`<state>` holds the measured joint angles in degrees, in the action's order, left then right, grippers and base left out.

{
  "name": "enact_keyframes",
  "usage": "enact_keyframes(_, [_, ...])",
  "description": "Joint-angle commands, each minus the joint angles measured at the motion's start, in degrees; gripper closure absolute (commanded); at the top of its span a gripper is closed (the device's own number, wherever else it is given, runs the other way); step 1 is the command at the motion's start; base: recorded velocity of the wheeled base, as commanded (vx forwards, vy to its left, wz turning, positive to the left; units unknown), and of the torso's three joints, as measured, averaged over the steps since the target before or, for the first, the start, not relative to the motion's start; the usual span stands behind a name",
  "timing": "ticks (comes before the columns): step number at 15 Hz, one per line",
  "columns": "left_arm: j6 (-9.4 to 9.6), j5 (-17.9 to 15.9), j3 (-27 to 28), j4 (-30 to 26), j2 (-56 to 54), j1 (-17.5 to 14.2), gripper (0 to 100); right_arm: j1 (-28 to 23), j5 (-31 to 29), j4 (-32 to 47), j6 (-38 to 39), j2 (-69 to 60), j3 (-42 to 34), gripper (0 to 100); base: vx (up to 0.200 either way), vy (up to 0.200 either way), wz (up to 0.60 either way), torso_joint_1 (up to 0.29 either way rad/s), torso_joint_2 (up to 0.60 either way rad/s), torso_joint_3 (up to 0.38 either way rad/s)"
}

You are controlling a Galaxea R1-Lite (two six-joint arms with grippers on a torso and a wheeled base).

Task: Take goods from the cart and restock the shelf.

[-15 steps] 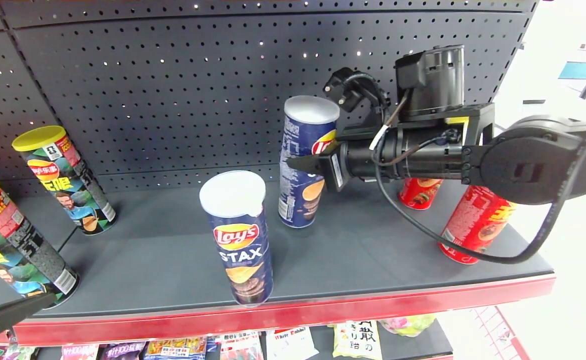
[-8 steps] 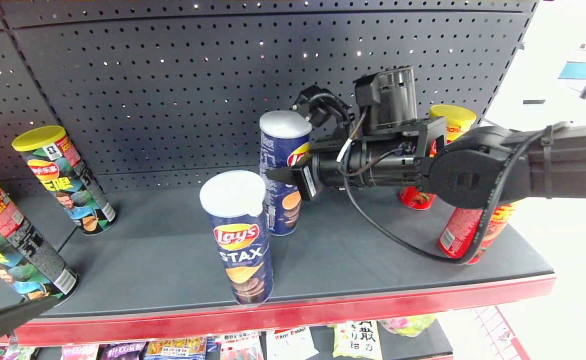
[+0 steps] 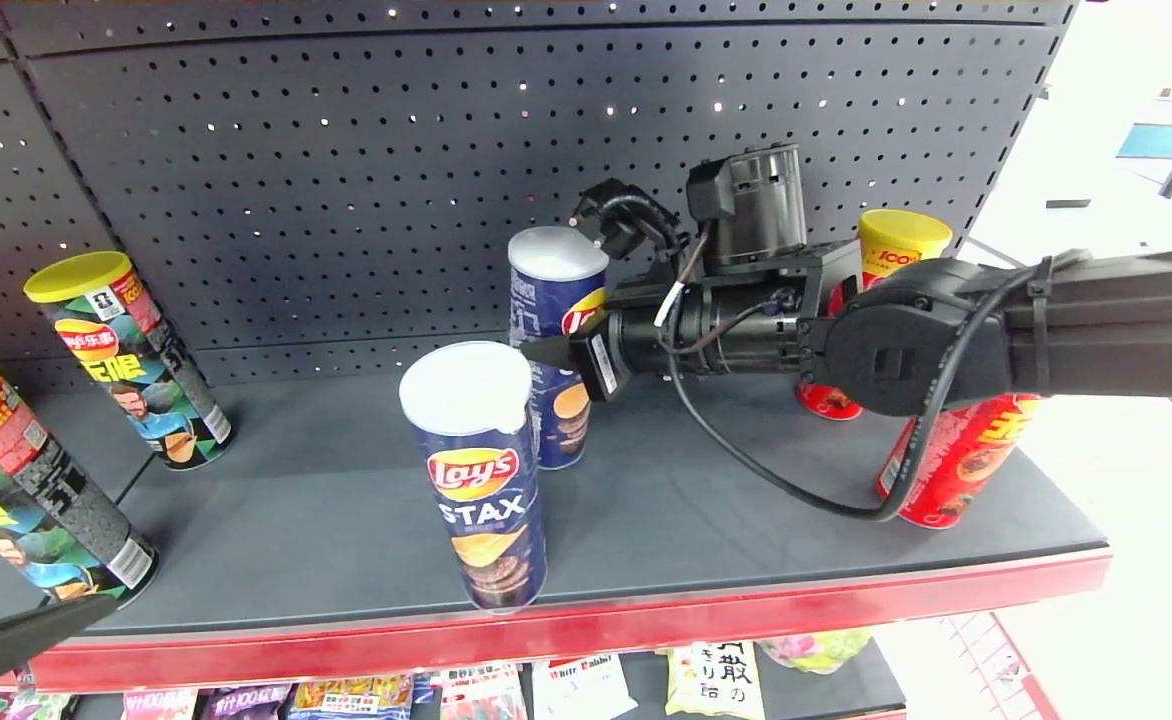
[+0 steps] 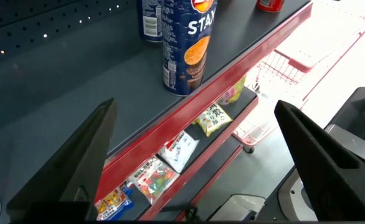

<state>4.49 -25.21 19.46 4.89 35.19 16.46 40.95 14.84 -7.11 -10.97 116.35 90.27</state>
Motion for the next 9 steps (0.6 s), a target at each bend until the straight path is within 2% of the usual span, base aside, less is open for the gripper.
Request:
enact_keyframes(1, [0.0,-0.01,0.06,0.03,0.14,0.07,0,0.1,0.02,-0.01,-0.01,0.37,0.52,100,0.0,0.0,0.0,0.0,0.0,0.0])
enact_keyframes(9, [0.08,-0.01,-0.03,0.03,0.14,0.07,0,0.98,0.11,-0.01,-0.01,2.22,1.22,100,0.0,0.0,0.0,0.0,0.0,0.0])
